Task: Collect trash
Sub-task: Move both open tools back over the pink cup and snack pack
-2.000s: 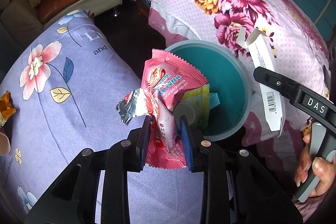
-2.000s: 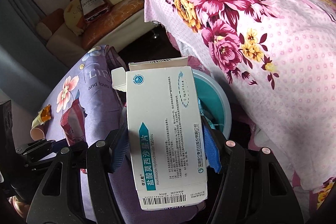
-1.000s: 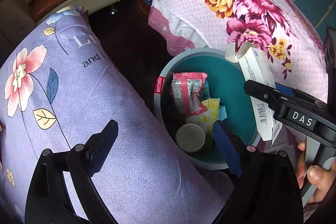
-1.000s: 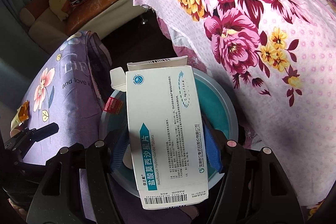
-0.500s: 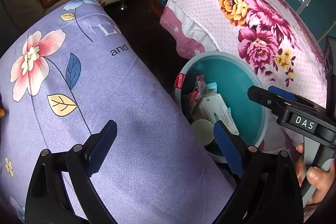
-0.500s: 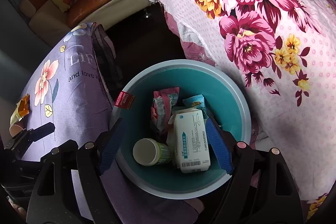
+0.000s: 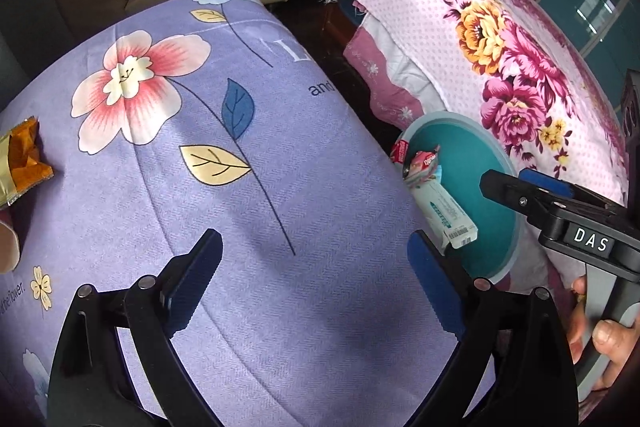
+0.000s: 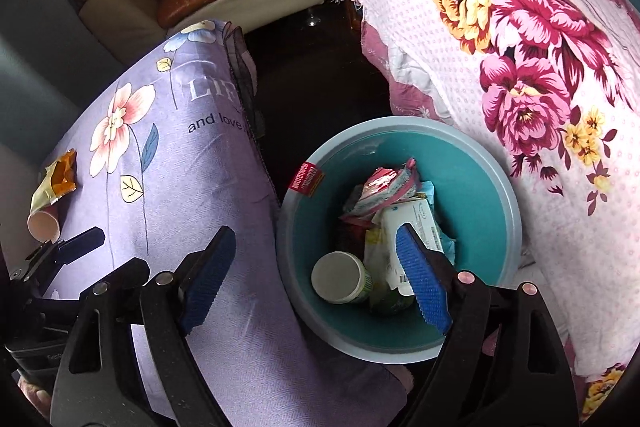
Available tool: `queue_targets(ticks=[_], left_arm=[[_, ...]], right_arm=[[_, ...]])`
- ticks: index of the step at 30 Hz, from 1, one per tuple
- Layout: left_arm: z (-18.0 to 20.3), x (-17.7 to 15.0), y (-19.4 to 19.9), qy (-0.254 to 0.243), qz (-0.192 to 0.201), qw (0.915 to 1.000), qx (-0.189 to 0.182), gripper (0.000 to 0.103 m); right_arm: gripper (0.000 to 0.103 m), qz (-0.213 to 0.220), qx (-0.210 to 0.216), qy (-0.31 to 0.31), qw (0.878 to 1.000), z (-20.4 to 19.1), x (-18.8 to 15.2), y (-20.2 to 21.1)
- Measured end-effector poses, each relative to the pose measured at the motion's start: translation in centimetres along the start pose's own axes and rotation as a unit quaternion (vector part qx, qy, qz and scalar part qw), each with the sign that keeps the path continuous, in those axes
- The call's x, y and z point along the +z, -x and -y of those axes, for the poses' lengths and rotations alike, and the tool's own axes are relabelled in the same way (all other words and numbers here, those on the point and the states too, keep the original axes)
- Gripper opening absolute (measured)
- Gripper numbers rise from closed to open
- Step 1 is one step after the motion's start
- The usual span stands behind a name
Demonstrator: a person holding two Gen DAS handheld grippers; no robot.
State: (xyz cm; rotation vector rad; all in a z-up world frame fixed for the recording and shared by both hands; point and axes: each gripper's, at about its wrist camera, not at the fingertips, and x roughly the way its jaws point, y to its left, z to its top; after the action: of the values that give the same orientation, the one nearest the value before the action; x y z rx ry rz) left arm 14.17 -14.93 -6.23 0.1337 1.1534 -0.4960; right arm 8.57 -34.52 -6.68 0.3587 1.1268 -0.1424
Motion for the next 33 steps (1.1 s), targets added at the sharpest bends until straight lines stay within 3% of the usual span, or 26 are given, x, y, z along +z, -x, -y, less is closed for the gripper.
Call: queue_targets(ticks=[6, 12, 19, 24, 33], left_arm=[[-6.7, -0.9, 2.8, 0.056, 0.019, 0.9977, 0.032, 0.094], [-14.6, -2.4, 6.9, 0.116, 0.047, 0.9903, 0.060, 0.094], [-23.6, -4.3, 11.3, 0.174, 0.076, 0.9758, 0.108, 0.094], [-29.6, -5.4, 12.2, 0.224, 0.078, 0.9625, 0.131, 0.094], [-33.6, -5.5, 10.8, 0.236, 0.061, 0.9627, 0.117, 0.094]], right_arm=[[0.078, -0.013, 0.022, 0.049, 0.998, -6.1, 0.6, -0.7], [0.078, -0.033, 0.043, 0.123, 0.991, -14.6, 1.6, -1.9], [0.078, -0.052, 0.050, 0.240, 0.968, -25.7, 2.4, -3.2], [0.078, -0.077, 0.054, 0.276, 0.956, -31.8, 3.7, -5.1], [0.078, -0.128, 0.110, 0.282, 0.945, -39.9, 6.6, -9.0]])
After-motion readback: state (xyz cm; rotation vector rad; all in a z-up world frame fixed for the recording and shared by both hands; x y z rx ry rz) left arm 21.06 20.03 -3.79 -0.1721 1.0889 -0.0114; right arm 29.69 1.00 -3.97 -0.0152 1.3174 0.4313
